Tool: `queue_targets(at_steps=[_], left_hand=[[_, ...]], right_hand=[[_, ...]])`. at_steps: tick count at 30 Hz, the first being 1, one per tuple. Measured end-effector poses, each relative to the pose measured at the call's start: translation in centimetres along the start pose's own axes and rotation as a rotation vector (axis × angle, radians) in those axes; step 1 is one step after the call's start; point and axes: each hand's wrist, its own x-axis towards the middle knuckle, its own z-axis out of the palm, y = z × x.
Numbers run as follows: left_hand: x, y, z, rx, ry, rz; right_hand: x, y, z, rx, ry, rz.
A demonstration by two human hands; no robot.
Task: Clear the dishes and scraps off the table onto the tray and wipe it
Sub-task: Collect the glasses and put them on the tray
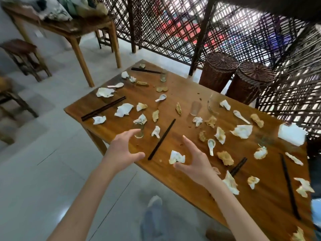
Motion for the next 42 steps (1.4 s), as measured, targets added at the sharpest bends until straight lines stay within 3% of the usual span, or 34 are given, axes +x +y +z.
queue_targets(at_steps=[10, 22, 34, 42], left_hand=[[15.9, -4.8, 2.3, 0.195, -0.203, 0.036], [21.6, -8.5, 6.4, 0.532, -0.596, 0.149], [22.9, -9.8, 6.5, 0.437, -0.587, 0.29], [26.4, -6.2, 5.9, 0.301, -0.571, 0.303]], right_hand=[[15.3, -0.6, 0.2, -0.006, 0.045, 0.046], [20.9, -1.0, 0.3, 0.007, 0.122, 0.196], [21.2, -0.7, 1.9, 0.036, 0.237, 0.355], [20.8, 0.6, 1.4, 0.036, 0.334, 0.46]])
